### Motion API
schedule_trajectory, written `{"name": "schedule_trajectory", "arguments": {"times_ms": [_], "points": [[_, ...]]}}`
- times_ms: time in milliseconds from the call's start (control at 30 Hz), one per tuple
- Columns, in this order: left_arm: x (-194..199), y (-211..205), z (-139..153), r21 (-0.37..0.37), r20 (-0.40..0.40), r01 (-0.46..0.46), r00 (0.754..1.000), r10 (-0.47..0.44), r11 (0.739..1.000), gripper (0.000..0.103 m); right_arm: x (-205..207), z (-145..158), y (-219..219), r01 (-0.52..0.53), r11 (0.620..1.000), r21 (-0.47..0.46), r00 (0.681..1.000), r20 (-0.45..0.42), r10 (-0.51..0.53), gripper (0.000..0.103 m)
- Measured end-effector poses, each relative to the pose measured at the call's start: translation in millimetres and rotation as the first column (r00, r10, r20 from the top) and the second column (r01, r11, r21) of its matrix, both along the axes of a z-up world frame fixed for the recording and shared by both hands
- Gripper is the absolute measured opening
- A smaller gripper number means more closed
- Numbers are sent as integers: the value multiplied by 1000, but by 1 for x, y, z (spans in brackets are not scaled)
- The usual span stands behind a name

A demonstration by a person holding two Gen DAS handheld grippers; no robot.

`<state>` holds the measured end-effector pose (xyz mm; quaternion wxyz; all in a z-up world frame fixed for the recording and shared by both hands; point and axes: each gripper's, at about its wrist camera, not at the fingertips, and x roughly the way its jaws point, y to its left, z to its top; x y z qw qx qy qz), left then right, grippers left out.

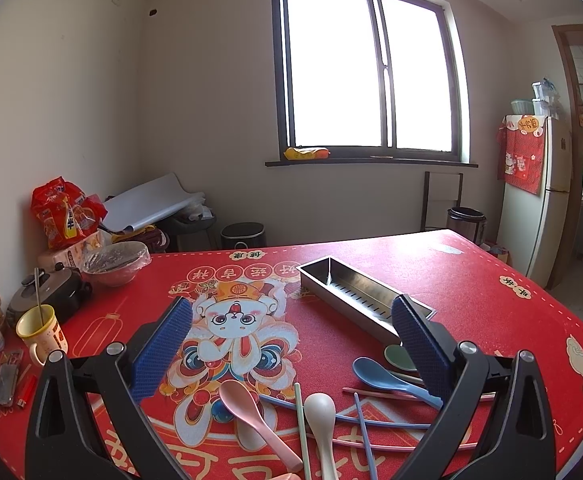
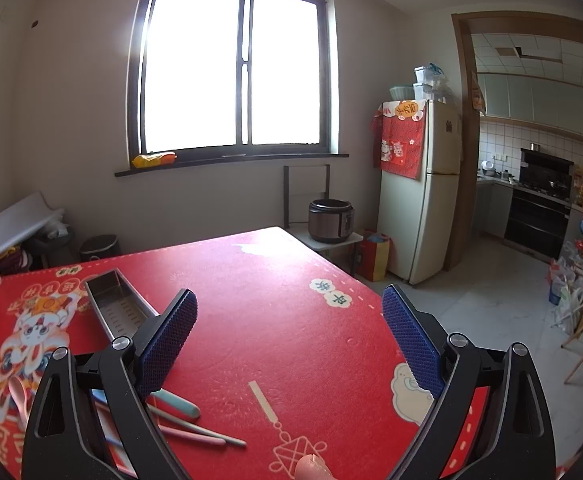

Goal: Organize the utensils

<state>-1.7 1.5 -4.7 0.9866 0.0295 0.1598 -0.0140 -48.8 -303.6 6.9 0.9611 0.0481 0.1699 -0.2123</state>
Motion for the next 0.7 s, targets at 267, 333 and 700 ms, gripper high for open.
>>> {"name": "schedule_trajectory", "arguments": {"times_ms": [267, 333, 700], "points": [[-1, 2, 0, 1, -8, 3, 1000, -3, 1000, 98, 2, -2, -1, -7, 1000, 13, 1000, -8, 8, 91], [-1, 2, -2, -3, -16, 14, 1000, -14, 1000, 98, 3, -4, -1, -20, 1000, 24, 1000, -11, 20, 91], [6, 32, -35, -3, -154, -1, 988, 0, 1000, 98, 32, -48, 8, -268, 950, 159, 958, -62, 281, 91]]}}
